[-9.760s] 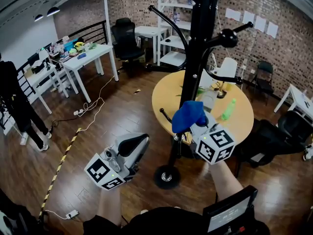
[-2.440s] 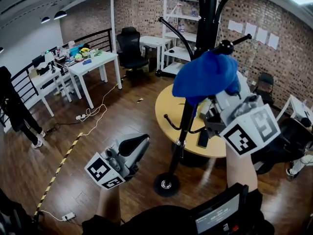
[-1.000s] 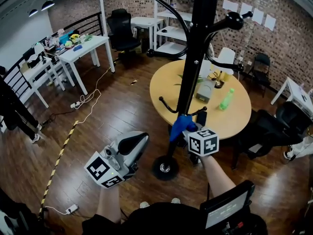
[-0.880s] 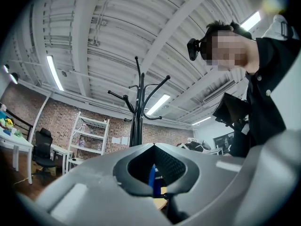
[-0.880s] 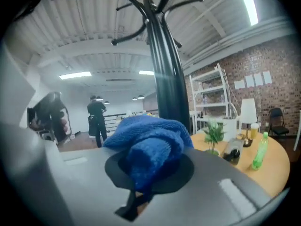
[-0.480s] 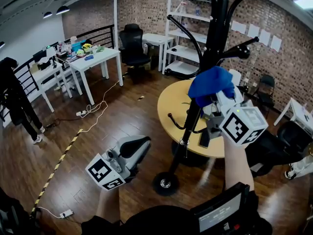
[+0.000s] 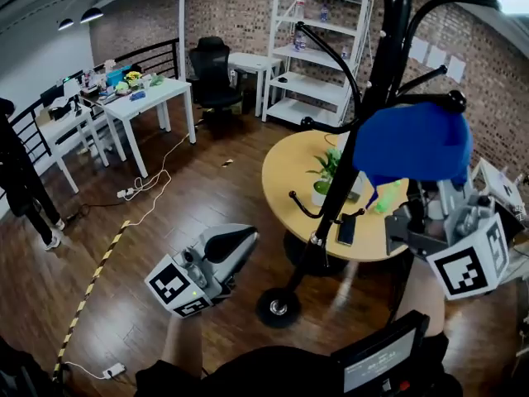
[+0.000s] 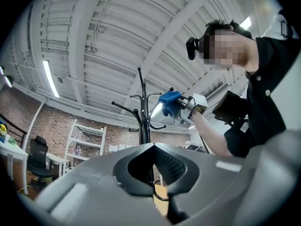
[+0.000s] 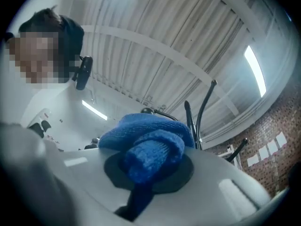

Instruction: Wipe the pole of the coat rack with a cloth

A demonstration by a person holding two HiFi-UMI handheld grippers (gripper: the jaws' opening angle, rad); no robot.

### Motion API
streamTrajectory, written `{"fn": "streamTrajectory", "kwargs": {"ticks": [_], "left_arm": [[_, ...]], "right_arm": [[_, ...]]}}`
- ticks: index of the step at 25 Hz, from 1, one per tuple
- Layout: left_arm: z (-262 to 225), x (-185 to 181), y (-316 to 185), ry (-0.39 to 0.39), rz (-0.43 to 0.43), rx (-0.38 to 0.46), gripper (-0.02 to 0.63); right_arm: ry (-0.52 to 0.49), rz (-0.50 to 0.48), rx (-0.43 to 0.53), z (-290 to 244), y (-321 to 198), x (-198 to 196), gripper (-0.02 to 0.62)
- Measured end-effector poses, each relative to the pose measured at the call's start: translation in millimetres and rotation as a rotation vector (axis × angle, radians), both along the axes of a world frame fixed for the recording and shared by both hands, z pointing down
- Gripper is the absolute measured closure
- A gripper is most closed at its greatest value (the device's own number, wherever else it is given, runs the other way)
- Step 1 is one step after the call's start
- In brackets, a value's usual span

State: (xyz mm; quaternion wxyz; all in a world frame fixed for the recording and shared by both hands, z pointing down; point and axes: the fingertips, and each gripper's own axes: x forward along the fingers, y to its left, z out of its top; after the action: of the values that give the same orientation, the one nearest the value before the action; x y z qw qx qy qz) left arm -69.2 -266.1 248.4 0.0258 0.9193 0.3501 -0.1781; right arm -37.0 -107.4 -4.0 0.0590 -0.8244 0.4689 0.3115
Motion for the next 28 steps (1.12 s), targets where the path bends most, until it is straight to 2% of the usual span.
{"fn": "streamTrajectory", "kwargs": {"ticks": [5,9,11,16,20,22,25,28], "left_arm": [[10.0,27.7,-9.9,-0.035,0.058,-0.030,0.614],[8.8,52.2,-12.1,-0.005,0.124,-0.049,0.614],[5.9,73.0,-10.4,-0.011,0.160,-0.042,0.614],[1.4,117.4,-6.8,0.014,0.266,0.012,0.614],[7.5,162.7,-7.5,0.016,0.349,0.025,0.614],[11.4,174.3,-7.0,0.027,0.434,0.033,0.614],[20.0,177.5,-11.5,0.045,0.596,0.057,0.614],[31.0,184.6,-40.2,0.006,0.700,0.079,0.614]], "right_arm": [[0.087,0.089,0.045,-8.7,4.0,-12.9,0.572],[0.136,0.175,-0.007,4.4,-0.4,-9.4,0.572],[0.076,0.197,-0.041,28.0,-4.6,15.3,0.573],[-0.190,0.155,-0.067,107.8,-25.7,80.7,0.573],[-0.253,0.190,-0.102,135.7,-40.8,110.5,0.572],[-0.247,0.280,-0.106,142.2,-43.6,116.1,0.572],[-0.214,0.490,-0.073,147.4,-45.6,111.3,0.572],[-0.206,0.694,-0.049,147.0,-58.5,110.9,0.572]]}}
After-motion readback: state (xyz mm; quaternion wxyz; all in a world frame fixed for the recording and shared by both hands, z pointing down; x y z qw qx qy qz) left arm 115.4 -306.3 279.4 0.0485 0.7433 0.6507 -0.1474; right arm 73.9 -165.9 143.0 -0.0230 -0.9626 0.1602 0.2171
